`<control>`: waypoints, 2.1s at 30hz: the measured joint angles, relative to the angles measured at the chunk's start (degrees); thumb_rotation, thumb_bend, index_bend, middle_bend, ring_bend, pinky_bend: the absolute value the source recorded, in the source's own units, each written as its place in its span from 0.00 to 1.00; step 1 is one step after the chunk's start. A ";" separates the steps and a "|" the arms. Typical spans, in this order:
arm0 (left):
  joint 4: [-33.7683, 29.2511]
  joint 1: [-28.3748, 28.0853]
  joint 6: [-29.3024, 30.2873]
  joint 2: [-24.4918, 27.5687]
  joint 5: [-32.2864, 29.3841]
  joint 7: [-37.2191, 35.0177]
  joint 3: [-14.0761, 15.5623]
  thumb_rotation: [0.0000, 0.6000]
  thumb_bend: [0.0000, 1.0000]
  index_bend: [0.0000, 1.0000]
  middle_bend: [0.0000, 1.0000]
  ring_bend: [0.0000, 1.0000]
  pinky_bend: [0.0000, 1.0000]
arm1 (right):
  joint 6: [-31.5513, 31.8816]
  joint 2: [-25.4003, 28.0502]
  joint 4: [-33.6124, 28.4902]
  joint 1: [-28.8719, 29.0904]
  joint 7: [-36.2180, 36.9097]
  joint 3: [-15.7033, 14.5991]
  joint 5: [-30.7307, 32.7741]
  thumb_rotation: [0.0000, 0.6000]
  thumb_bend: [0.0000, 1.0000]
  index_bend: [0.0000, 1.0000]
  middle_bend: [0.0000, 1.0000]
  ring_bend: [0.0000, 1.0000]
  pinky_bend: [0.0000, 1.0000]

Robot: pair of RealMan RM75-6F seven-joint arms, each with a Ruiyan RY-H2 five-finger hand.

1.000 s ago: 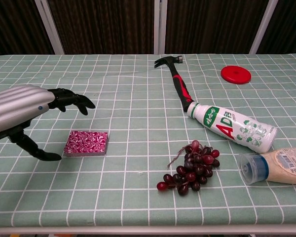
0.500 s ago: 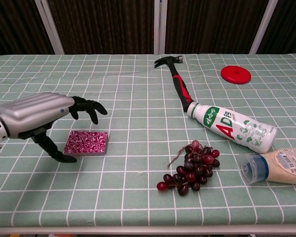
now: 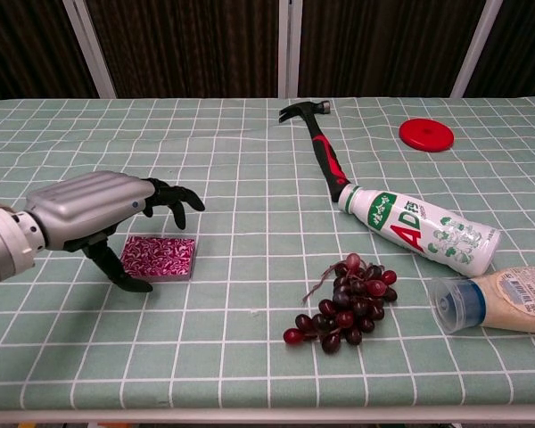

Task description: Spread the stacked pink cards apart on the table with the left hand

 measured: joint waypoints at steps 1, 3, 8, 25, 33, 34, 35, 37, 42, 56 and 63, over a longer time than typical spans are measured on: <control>0.22 -0.05 -0.06 -0.08 -0.24 0.11 0.03 1.00 0.04 0.19 0.29 0.15 0.30 | -0.08 0.01 0.05 0.02 0.04 -0.01 0.06 1.00 0.15 0.00 0.00 0.00 0.00; 0.60 -0.12 -0.12 -0.22 -0.84 0.36 0.08 1.00 0.06 0.19 0.29 0.15 0.30 | -0.22 0.03 0.16 0.06 0.17 0.01 0.21 1.00 0.15 0.00 0.00 0.00 0.00; 0.84 -0.29 -0.24 -0.16 -1.72 0.81 0.40 1.00 0.07 0.19 0.28 0.15 0.30 | -0.36 0.01 0.33 0.05 0.32 -0.15 0.17 1.00 0.15 0.00 0.00 0.00 0.00; 2.08 -0.65 0.57 -0.63 -3.64 2.33 0.56 1.00 0.09 0.19 0.30 0.15 0.29 | -0.86 -0.07 0.22 0.23 -0.08 -0.39 0.44 1.00 0.15 0.00 0.00 0.00 0.00; 2.22 -0.80 0.75 -1.00 -4.07 1.55 0.58 1.00 0.12 0.20 0.33 0.15 0.29 | -1.05 -0.03 0.37 0.25 0.08 -0.37 0.74 1.00 0.15 0.00 0.00 0.00 0.00; 2.29 -0.84 0.74 -1.03 -4.08 1.51 0.60 1.00 0.12 0.20 0.34 0.15 0.29 | -1.13 -0.05 0.42 0.27 0.10 -0.39 0.78 1.00 0.15 0.00 0.00 0.00 0.00; 2.38 -0.91 0.71 -1.04 -4.09 1.51 0.62 1.00 0.12 0.21 0.34 0.15 0.28 | -1.22 -0.06 0.46 0.28 0.15 -0.41 0.83 1.00 0.15 0.00 0.00 0.00 0.00; 2.52 -1.00 0.71 -1.07 -4.15 1.53 0.62 1.00 0.12 0.21 0.35 0.15 0.28 | -1.31 -0.07 0.51 0.29 0.28 -0.43 0.89 1.00 0.15 0.00 0.00 0.00 0.00; 2.68 -1.15 0.64 -1.16 -4.56 1.50 0.56 1.00 0.13 0.21 0.35 0.15 0.28 | -1.51 -0.09 0.68 0.37 0.42 -0.45 0.99 1.00 0.15 0.00 0.00 0.00 0.00; 2.94 -1.33 1.08 -1.39 -4.52 0.92 0.80 1.00 0.16 0.23 0.39 0.15 0.28 | -1.83 -0.03 0.96 0.34 0.85 -0.58 1.19 1.00 0.15 0.00 0.00 0.00 0.00; 3.33 -1.23 1.59 -1.53 -3.79 0.02 1.14 1.00 0.17 0.25 0.41 0.15 0.28 | -2.08 -0.16 1.15 0.43 0.95 -0.63 1.29 1.00 0.15 0.00 0.00 0.00 0.00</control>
